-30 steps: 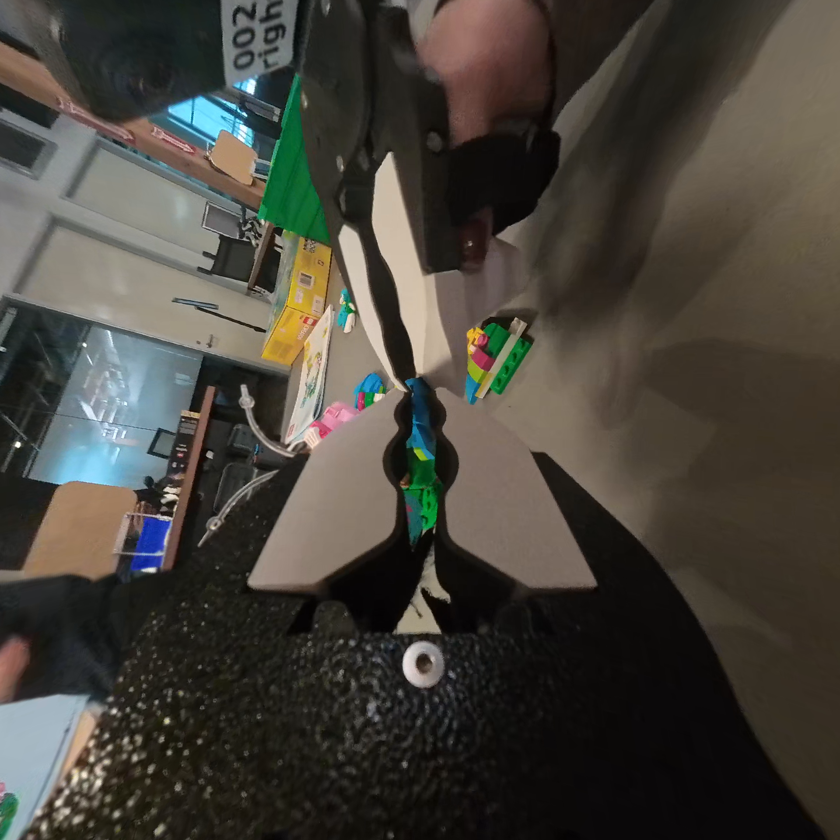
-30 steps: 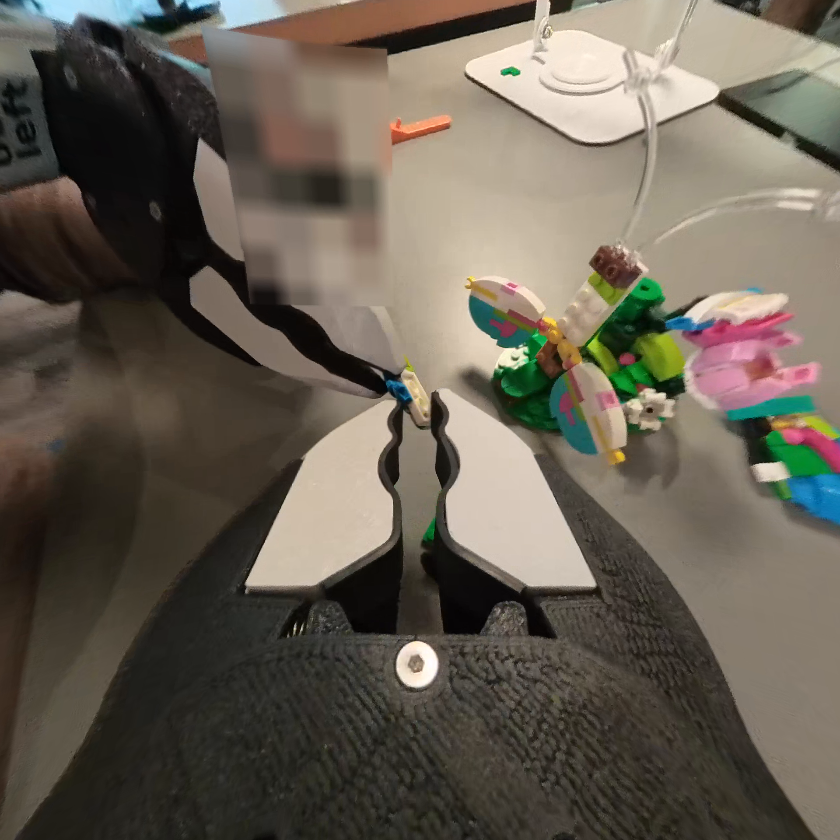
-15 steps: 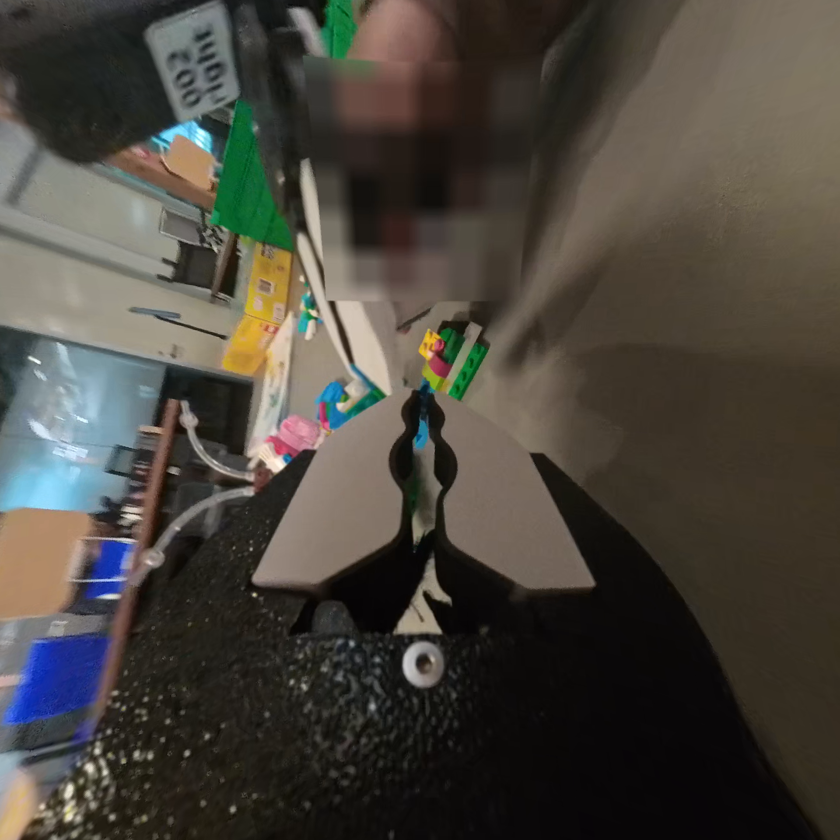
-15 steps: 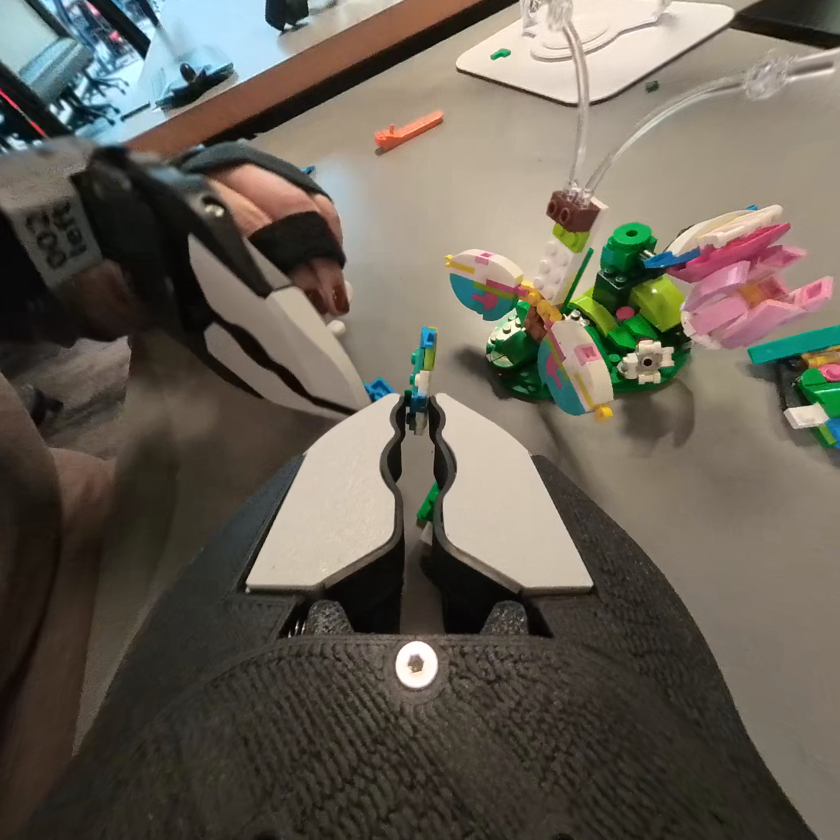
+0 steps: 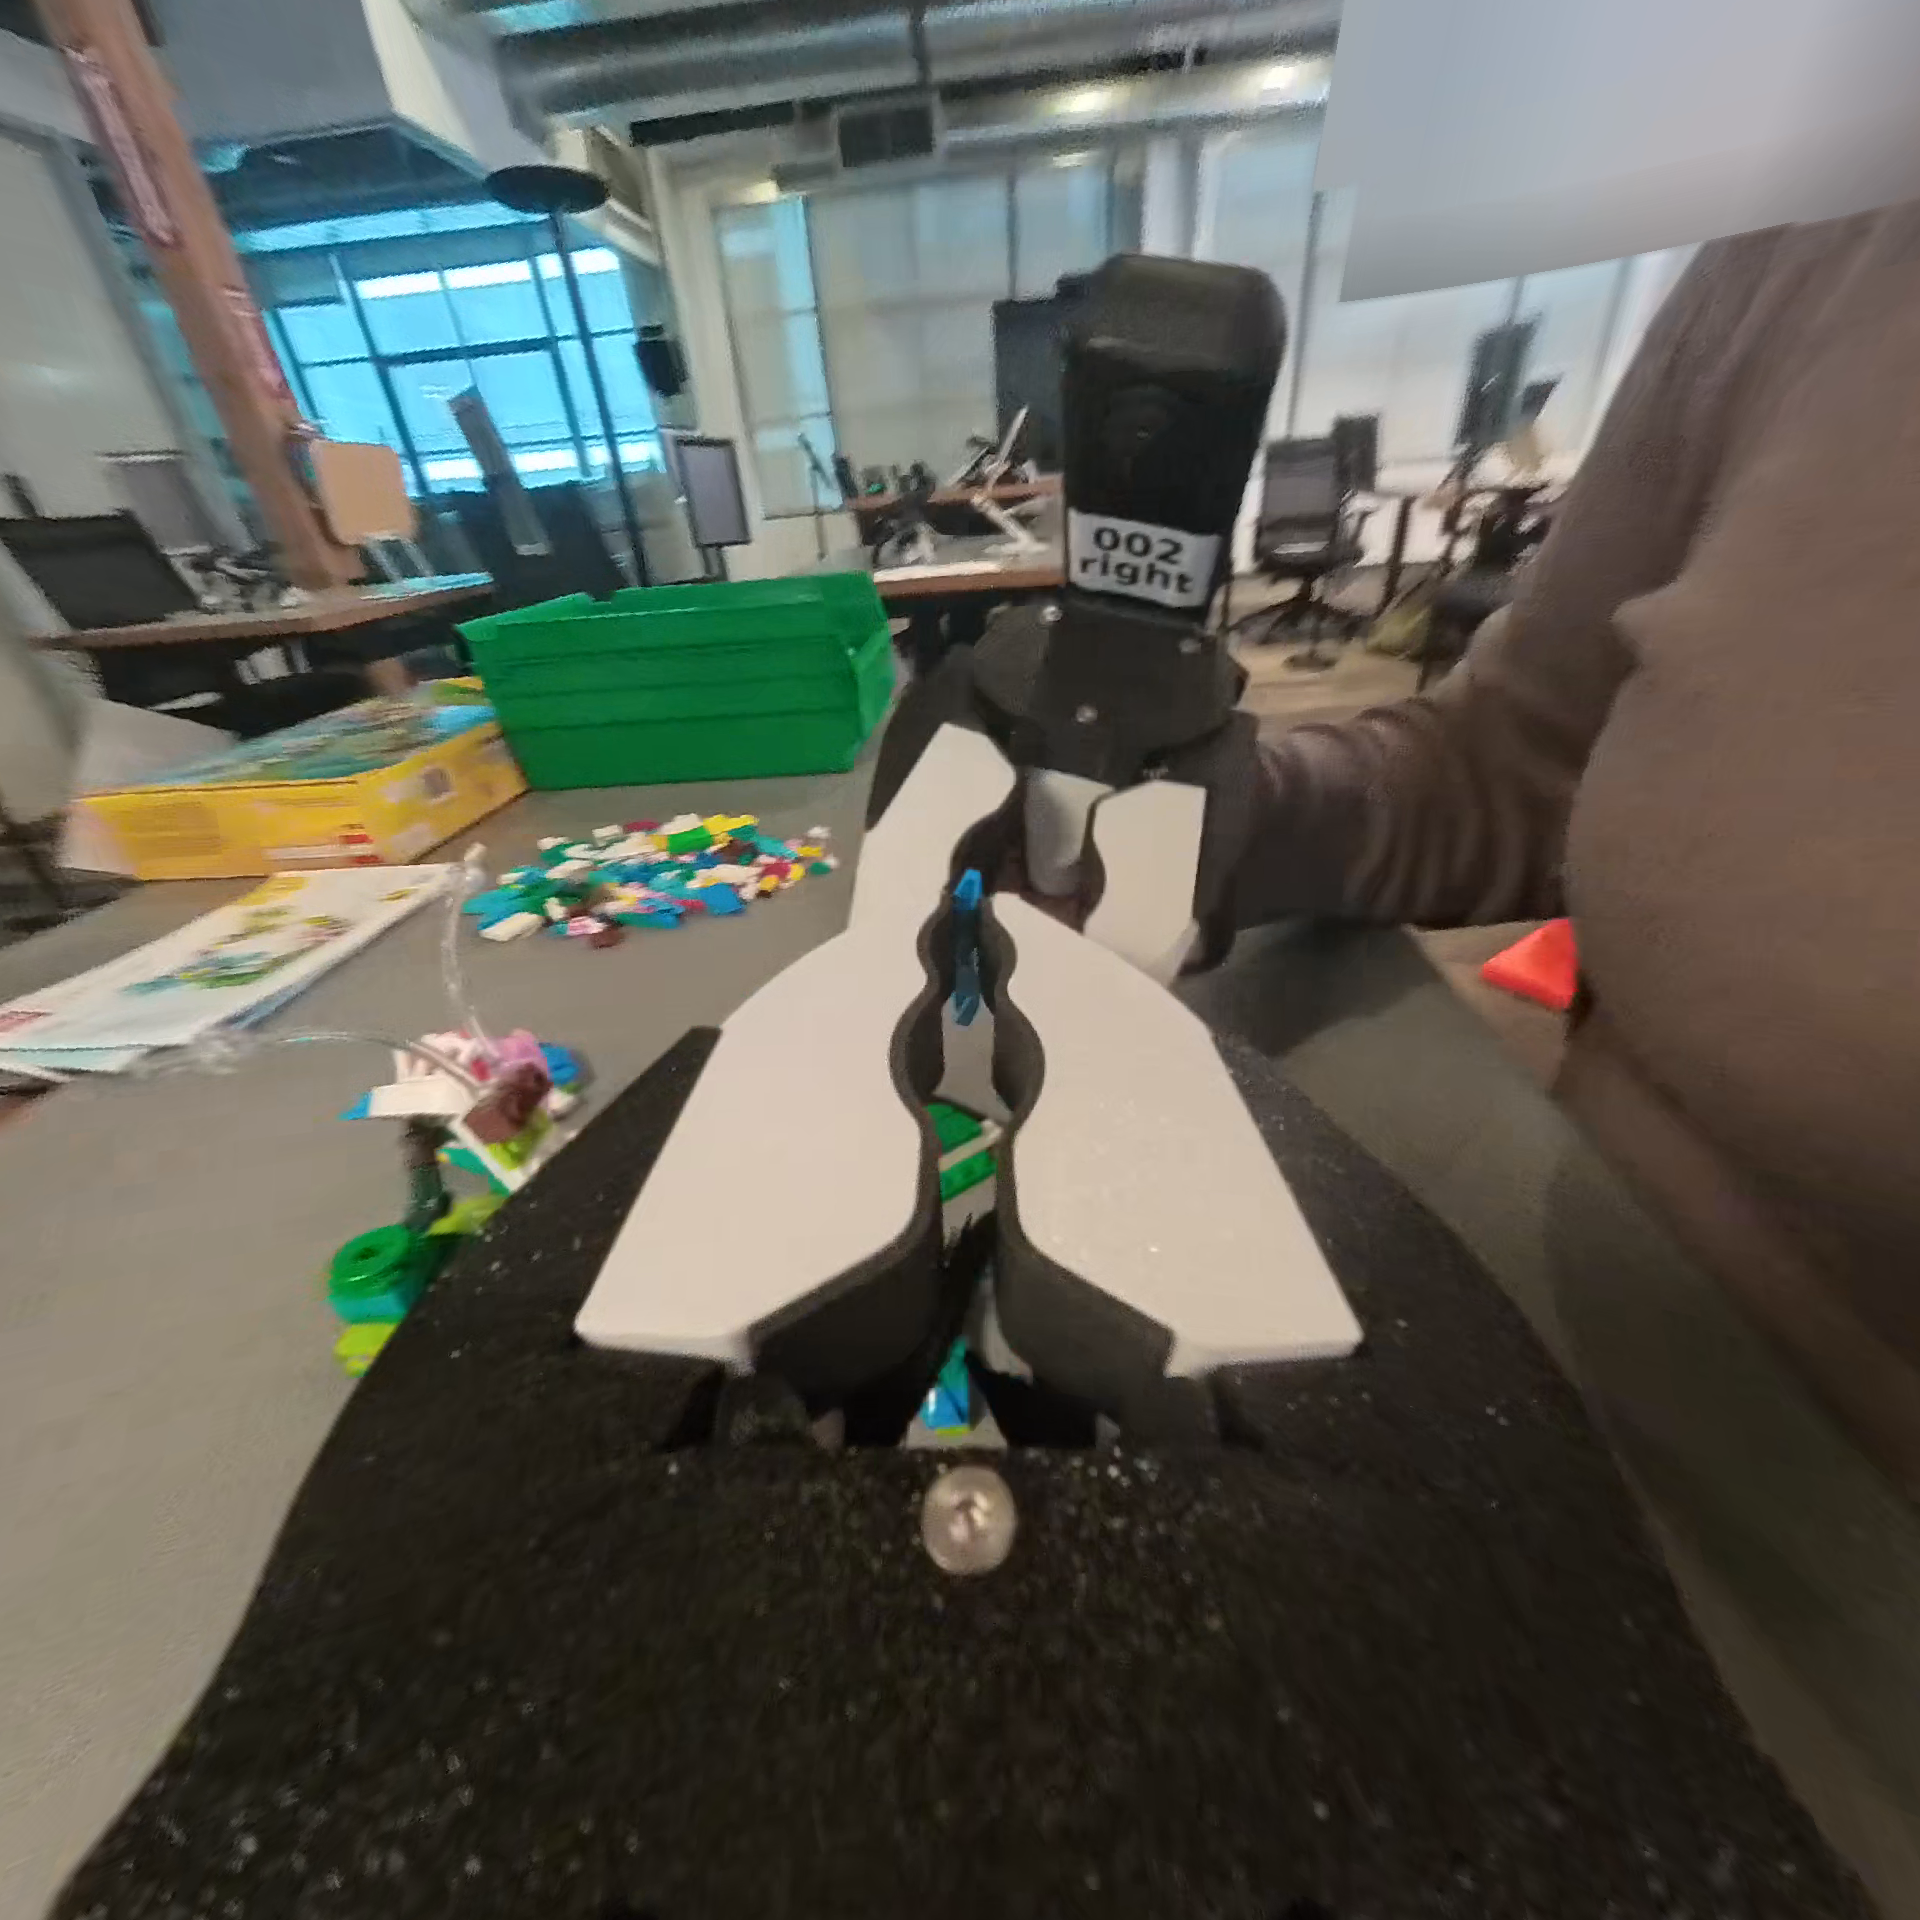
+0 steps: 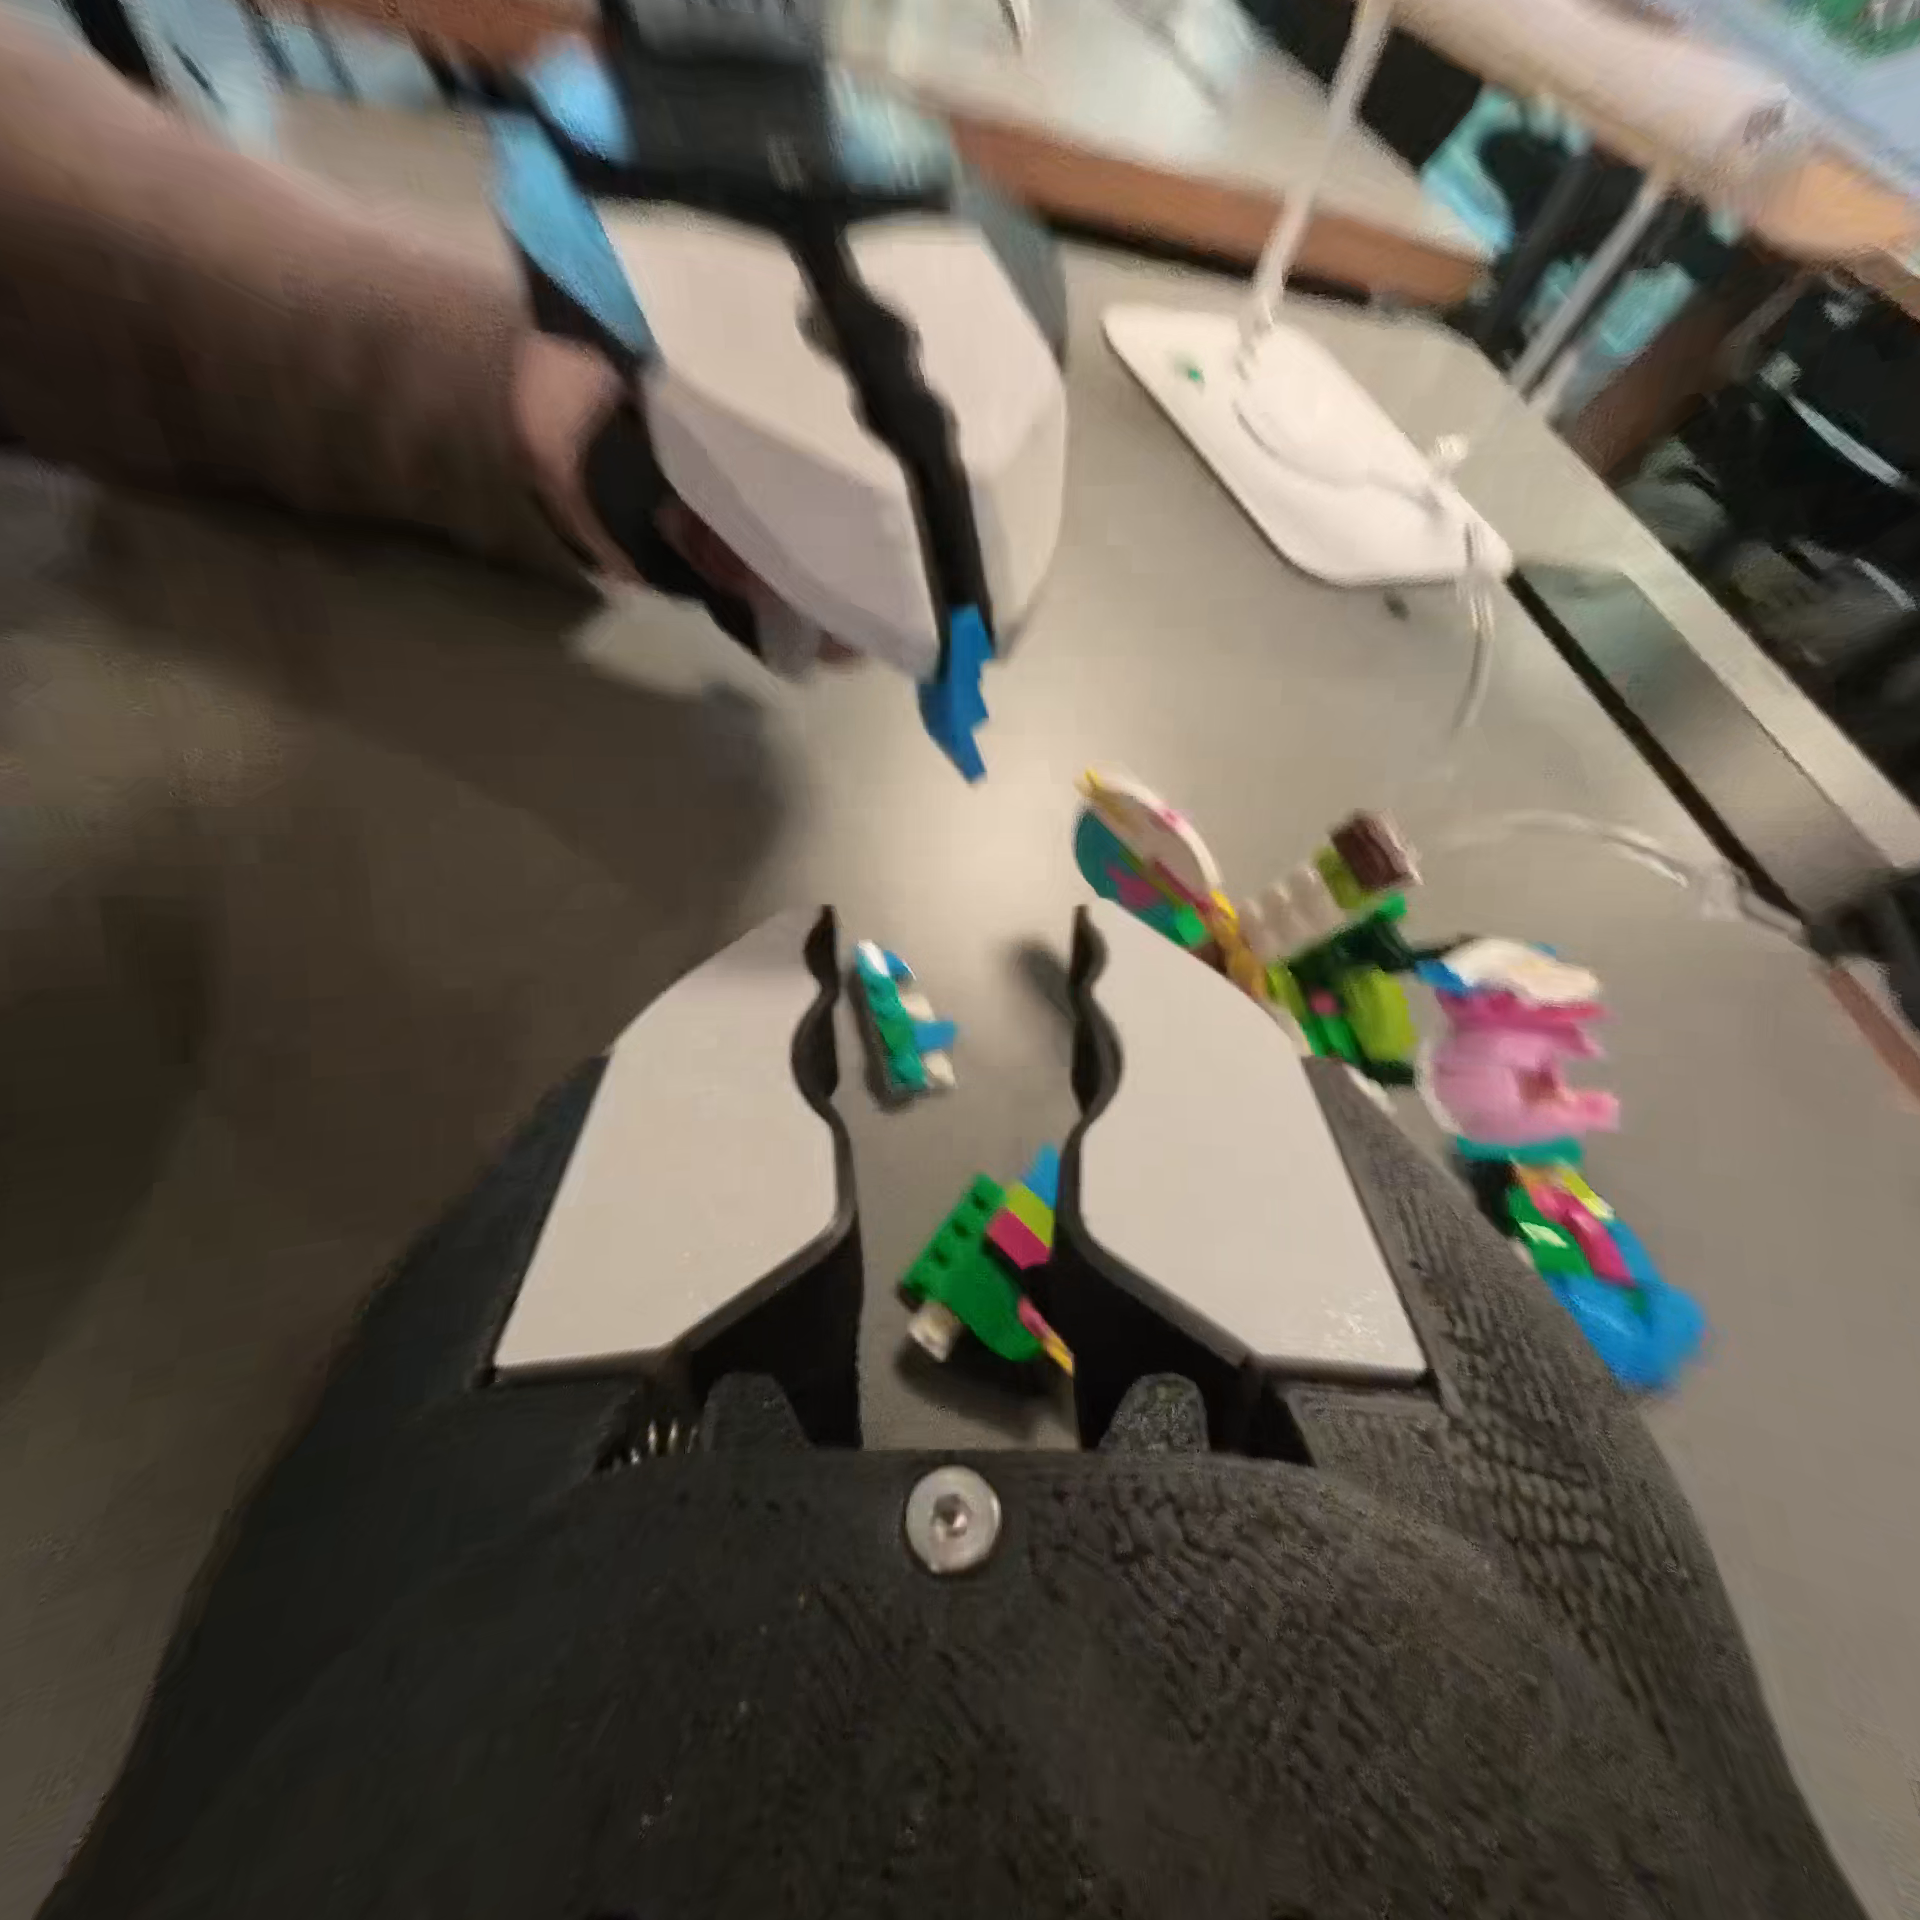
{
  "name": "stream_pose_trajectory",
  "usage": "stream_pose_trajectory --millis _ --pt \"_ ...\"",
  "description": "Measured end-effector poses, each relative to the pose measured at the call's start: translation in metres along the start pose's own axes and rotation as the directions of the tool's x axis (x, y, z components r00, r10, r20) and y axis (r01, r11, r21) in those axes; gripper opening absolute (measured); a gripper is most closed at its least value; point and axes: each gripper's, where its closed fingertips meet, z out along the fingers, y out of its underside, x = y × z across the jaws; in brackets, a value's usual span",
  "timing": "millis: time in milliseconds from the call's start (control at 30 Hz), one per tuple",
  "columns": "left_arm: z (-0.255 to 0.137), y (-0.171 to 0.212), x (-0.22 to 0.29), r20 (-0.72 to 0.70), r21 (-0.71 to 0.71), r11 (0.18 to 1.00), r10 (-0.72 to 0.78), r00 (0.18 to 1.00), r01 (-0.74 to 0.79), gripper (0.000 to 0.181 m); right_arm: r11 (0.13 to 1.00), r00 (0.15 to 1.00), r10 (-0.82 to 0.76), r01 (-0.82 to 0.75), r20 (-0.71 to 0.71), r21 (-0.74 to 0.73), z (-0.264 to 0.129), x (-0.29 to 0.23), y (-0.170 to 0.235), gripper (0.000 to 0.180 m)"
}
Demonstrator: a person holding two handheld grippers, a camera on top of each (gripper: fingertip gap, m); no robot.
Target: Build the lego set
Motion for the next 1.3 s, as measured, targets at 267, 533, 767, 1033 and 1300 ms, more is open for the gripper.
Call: stream_pose_trajectory --millis 267,533,767,1033,1300 --pt "0.006 0.002 0.013 -0.109 0.021 0.996 -0.089 0.990 0.092 0.003 0.981 0.986 0.098 -0.119 0.138 0.153 -0.011 -0.011 -0.027 0.004" --pt "0.005 0.002 -0.001 0.046 -0.017 0.999 0.030 0.998 -0.029 0.019 0.946 0.940 0.063 -0.163 -0.335 -0.280 -0.126 0.090 0.073 0.003" --pt "0.011 0.015 0.001 0.050 -0.098 0.994 0.048 0.998 -0.043 0.019 0.519 0.614 0.608 -0.787 -0.503 -0.333 -0.272 0.117 0.191 0.002" --pt "0.016 0.031 0.003 0.051 -0.198 0.974 0.121 0.991 -0.108 0.016 0.413 0.530 0.742 -0.844 -0.411 -0.342 -0.270 0.114 0.218 0.003" --pt "0.011 0.047 -0.007 0.078 -0.325 0.933 0.190 0.979 -0.155 0.021 0.346 0.563 0.653 -0.817 -0.507 -0.460 -0.265 0.114 0.238 0.013"
